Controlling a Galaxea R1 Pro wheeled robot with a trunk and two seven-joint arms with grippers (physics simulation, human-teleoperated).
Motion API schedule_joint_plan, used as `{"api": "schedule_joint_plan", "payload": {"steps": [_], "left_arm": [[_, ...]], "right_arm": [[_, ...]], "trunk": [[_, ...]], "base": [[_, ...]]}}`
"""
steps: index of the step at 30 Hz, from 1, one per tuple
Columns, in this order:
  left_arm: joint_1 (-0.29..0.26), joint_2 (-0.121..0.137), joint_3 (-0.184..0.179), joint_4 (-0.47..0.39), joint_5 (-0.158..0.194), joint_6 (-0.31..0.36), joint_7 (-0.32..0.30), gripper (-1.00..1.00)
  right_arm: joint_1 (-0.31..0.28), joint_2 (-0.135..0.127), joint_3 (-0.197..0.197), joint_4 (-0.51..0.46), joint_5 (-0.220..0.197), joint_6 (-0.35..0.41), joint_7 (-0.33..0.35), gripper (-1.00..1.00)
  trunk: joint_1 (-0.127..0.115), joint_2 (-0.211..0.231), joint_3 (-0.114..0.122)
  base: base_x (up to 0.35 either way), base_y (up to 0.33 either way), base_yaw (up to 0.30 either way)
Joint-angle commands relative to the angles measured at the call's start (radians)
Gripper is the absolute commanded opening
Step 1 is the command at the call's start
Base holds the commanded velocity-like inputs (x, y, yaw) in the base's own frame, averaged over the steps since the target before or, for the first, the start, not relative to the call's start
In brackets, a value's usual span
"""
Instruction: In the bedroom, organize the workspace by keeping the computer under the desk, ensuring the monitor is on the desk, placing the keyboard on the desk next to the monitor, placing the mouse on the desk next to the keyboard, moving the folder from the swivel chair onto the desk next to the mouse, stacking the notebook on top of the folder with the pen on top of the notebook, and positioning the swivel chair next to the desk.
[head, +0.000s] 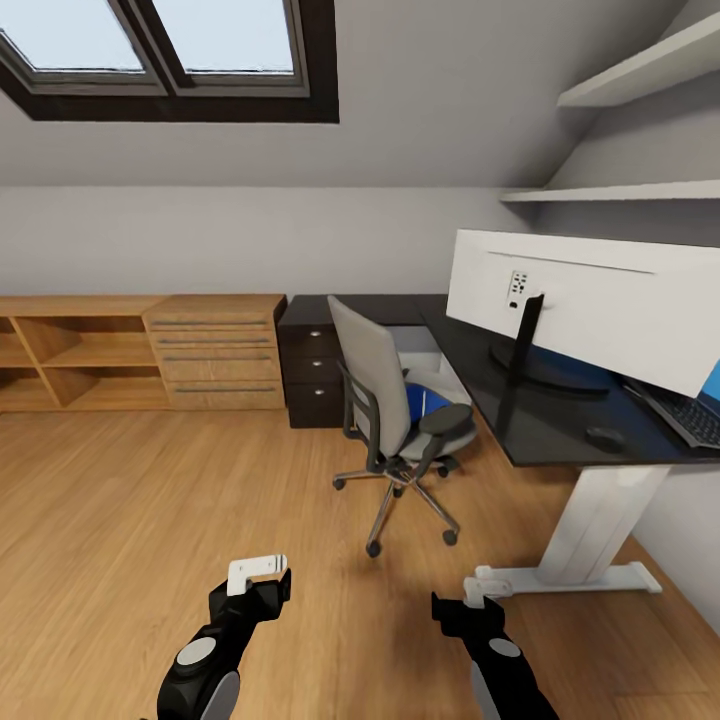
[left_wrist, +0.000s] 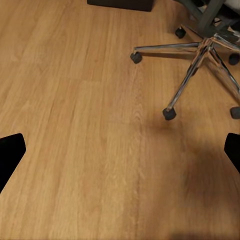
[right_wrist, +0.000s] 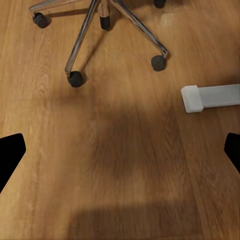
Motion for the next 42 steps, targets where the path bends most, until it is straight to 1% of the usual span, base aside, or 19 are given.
{"api": "schedule_joint_plan", "payload": {"steps": [1, 42], "left_arm": [[-0.001, 0.001, -0.003, -0.001, 0.01, 0.002, 0.01, 1.0], [-0.001, 0.001, -0.003, -0.001, 0.01, 0.0, 0.011, 1.0]], "right_arm": [[0.0, 0.0, 0.002, -0.001, 0.001, 0.006, -0.005, 1.0], [0.0, -0.001, 0.001, -0.004, 0.0, 0.006, -0.007, 1.0]], "trunk": [[0.004, -0.008, -0.004], [0.161, -0.295, -0.133]], "base": [[0.0, 0.0, 0.0], [0.0, 0.0, 0.0]]}}
